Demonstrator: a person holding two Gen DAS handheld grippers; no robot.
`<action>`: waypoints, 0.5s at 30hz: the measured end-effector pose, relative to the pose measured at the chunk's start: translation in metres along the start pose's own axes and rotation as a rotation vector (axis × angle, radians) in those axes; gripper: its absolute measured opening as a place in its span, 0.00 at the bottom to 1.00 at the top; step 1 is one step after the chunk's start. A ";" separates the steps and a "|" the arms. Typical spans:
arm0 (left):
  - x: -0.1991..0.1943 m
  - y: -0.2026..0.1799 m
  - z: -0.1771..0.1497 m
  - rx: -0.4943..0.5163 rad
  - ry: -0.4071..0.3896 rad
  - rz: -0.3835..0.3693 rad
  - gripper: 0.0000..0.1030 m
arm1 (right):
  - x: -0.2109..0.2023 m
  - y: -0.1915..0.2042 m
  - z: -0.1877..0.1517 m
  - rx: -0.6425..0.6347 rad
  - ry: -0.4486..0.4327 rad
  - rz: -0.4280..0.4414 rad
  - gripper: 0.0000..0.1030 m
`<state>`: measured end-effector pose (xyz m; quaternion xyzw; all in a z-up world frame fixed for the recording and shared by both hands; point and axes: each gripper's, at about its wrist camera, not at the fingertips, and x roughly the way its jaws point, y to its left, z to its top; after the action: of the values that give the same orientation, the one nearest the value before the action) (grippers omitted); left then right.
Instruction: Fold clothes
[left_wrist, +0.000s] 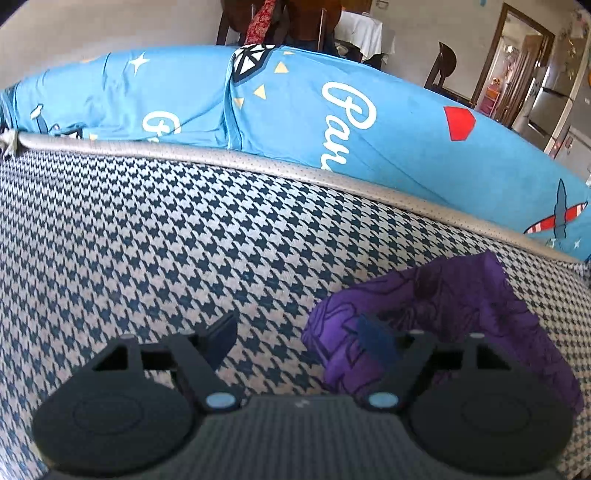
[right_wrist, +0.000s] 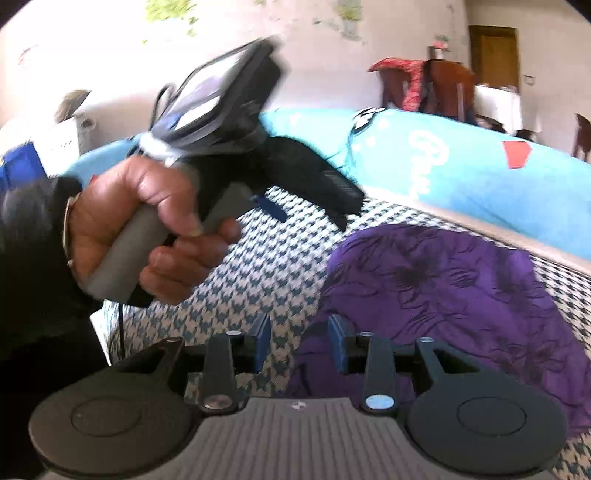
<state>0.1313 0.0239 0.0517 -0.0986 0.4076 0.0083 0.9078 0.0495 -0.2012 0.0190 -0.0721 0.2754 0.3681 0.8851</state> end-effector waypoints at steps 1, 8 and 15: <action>-0.001 0.002 0.001 -0.001 -0.007 0.009 0.73 | -0.005 -0.004 0.002 0.025 -0.012 -0.014 0.33; 0.001 -0.011 -0.002 0.018 -0.025 0.010 0.80 | -0.041 -0.026 -0.003 0.167 -0.046 -0.158 0.34; 0.012 -0.026 -0.006 0.057 -0.039 0.055 0.80 | -0.076 -0.078 -0.017 0.419 -0.086 -0.213 0.34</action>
<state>0.1380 -0.0040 0.0434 -0.0611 0.3927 0.0236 0.9173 0.0520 -0.3090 0.0400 0.1003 0.2984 0.2101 0.9256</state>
